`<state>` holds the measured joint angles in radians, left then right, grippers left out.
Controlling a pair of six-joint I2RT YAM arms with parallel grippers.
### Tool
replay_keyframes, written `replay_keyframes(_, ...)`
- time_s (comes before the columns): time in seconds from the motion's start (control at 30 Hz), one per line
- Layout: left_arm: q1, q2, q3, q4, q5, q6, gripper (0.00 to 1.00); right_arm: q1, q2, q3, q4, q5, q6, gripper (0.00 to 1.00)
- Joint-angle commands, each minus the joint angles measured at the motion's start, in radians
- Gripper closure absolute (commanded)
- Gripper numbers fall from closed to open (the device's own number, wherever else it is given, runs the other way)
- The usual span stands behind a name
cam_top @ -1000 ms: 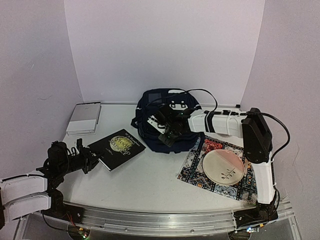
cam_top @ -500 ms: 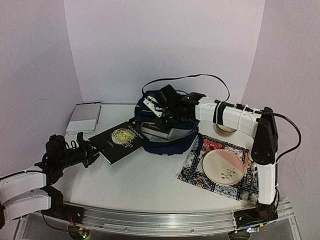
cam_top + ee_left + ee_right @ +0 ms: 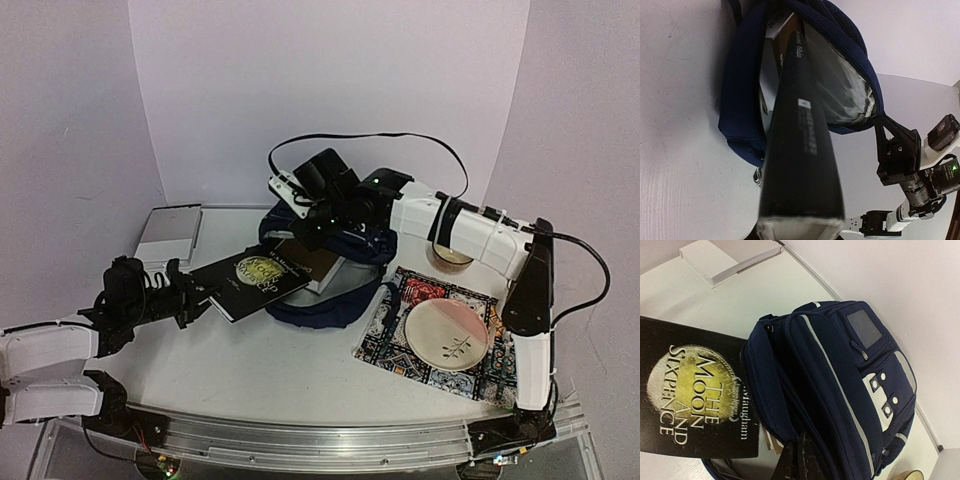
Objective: Pack the student bag
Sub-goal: Place the book in the largest pocket of the bag.
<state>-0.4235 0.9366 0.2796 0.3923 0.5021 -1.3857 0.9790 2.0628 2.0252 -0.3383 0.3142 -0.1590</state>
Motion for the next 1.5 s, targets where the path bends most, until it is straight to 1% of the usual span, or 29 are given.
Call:
replay_keyframes(0.0,-0.019,0.013,0.132,0.197,-0.025,0.014,1.0,0.023,-0.017,0.081,0.051,-0.006,0.032,1.0)
replay_keyframes(0.23,-0.061,0.114,0.178,0.243,-0.06,-0.014,1.0,0.04,-0.012,0.089,0.057,-0.017,0.053,1.0)
replay_keyframes(0.4,-0.114,0.202,0.203,0.269,-0.158,-0.021,1.0,0.05,-0.004,0.097,0.067,-0.027,0.069,1.0)
replay_keyframes(0.53,-0.13,0.274,0.244,0.301,-0.234,-0.027,1.0,0.06,0.002,0.103,0.075,-0.036,0.088,1.0)
replay_keyframes(0.83,-0.192,0.474,0.39,0.36,-0.399,0.017,1.0,0.08,0.021,0.115,0.096,-0.05,0.146,1.0)
replay_keyframes(1.0,-0.226,0.608,0.483,0.401,-0.438,0.041,1.0,0.08,0.037,0.123,0.102,-0.061,0.151,1.0)
replay_keyframes(1.1,-0.252,0.685,0.536,0.405,-0.468,0.075,0.93,0.08,0.049,0.136,0.102,-0.058,0.147,1.0)
replay_keyframes(1.23,-0.273,0.748,0.57,0.405,-0.503,0.107,0.86,0.08,0.062,0.141,0.104,-0.019,0.13,1.0)
replay_keyframes(1.37,-0.302,0.747,0.55,0.404,-0.607,0.163,0.71,0.08,0.065,0.127,0.104,0.006,0.127,1.0)
replay_keyframes(1.47,-0.316,0.729,0.517,0.405,-0.702,0.193,0.66,0.08,0.064,0.116,0.105,0.009,0.13,1.0)
